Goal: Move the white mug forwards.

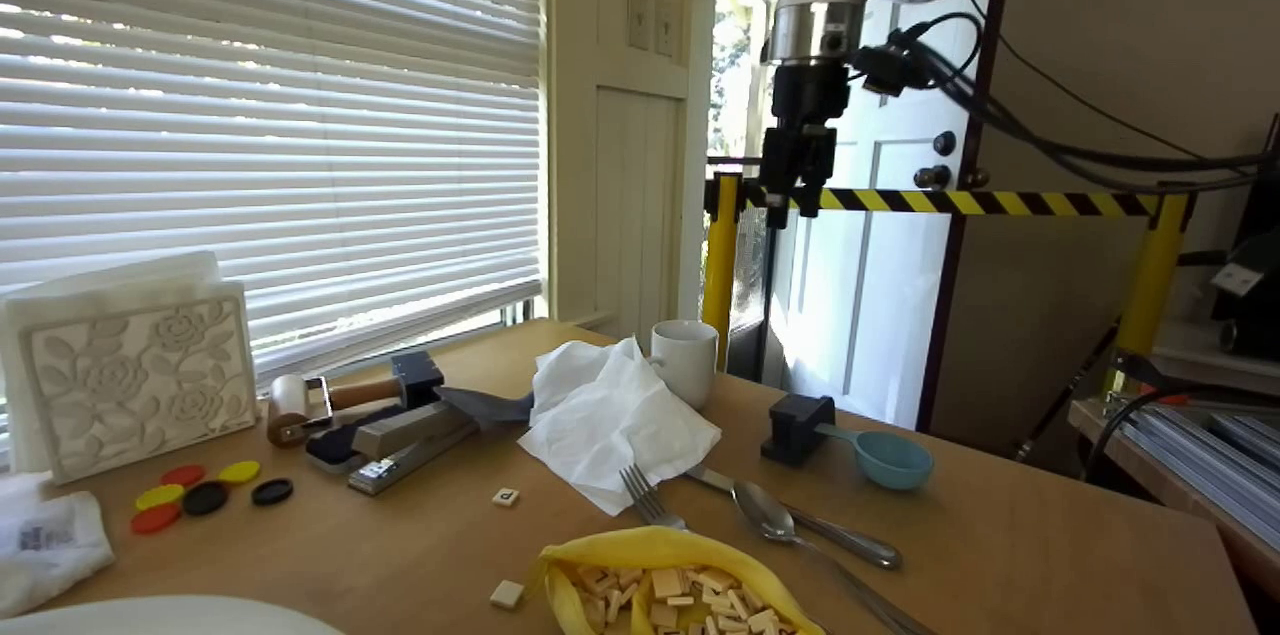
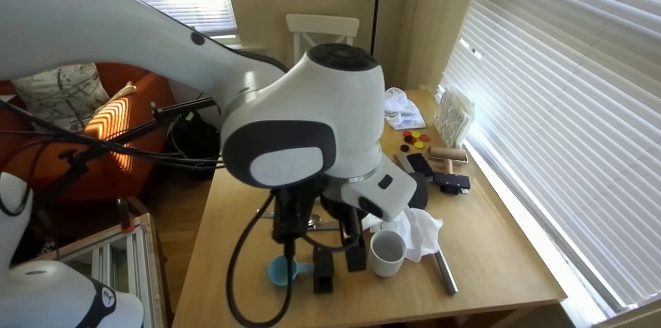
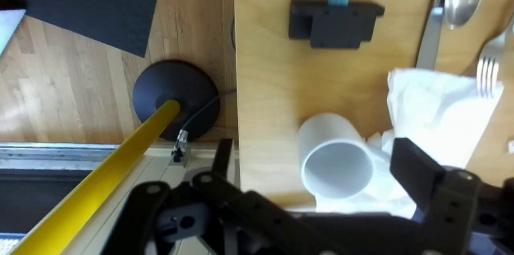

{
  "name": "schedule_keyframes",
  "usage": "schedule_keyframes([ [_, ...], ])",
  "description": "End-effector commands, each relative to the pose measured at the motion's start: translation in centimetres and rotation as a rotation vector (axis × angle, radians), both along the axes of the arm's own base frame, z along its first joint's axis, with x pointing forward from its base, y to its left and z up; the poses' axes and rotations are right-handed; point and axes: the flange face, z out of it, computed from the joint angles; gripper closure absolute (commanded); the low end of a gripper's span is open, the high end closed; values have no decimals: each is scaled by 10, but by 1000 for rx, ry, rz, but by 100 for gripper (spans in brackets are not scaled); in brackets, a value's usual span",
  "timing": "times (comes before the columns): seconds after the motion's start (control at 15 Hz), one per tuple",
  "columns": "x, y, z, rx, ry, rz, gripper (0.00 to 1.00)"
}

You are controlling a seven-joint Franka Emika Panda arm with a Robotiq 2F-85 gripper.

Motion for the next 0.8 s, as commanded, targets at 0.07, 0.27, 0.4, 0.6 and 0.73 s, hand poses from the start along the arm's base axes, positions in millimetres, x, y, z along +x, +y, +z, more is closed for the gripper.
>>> schedule_keyframes([
  [0.07,53,-32,-40,-30,-135,-195,0],
  [0.27,70,-38,-73,1,-132,-230,0],
  [0.4,57,-35,-68,-16,-120,-208,0],
  [0.6,58,-40,-70,3,-119,-220,0],
  [0.73,61,-42,-76,27,-126,-241,0],
])
